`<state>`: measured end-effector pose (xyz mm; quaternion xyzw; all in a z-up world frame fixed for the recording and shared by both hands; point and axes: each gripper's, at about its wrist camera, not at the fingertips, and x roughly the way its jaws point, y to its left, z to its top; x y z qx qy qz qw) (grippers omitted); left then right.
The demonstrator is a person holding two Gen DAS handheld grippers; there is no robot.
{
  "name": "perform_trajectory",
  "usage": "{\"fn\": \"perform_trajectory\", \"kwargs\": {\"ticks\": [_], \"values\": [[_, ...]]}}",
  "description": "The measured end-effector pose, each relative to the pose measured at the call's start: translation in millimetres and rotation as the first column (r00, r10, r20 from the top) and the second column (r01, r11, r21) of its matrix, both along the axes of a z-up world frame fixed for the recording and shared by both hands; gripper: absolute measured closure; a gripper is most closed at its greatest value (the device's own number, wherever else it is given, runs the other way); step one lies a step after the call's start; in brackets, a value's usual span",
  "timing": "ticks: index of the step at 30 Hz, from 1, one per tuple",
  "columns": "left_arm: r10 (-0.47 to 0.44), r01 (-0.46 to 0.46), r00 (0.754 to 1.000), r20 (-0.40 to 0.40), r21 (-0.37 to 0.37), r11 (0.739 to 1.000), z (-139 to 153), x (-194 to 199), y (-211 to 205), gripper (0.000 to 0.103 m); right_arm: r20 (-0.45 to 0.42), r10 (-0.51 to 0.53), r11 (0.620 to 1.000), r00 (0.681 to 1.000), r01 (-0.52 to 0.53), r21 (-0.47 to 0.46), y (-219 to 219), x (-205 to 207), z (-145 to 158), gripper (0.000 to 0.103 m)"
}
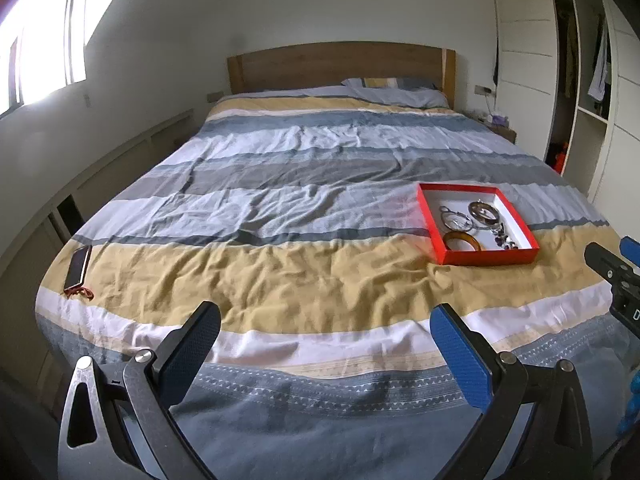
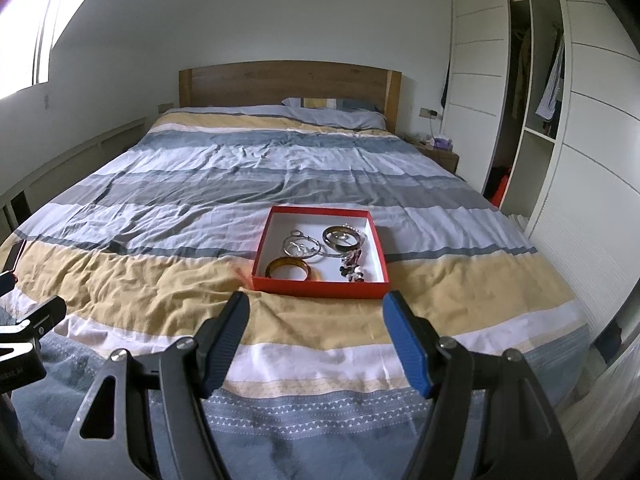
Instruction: Organize jewelry
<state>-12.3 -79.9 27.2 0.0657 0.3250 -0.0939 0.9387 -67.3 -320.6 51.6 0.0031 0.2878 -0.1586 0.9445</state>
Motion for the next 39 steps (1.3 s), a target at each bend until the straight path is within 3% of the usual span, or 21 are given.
{"fn": "perform_trajectory", "kwargs": {"ticks": [11, 39], "values": [[-0.015, 0.016, 1.000, -0.020, 0.014, 1.000, -2, 19, -13, 0.001, -0.022, -0.031, 0.999, 0.999, 0.032, 0.025, -22, 15, -8, 0.035], [-0.006, 0.010, 0.996, -0.094, 0.036, 0.999, -35, 45, -14, 0.001, -0.113, -0.022, 0.999, 0.993, 0.027, 0.043, -28, 43, -41, 0.035]]}}
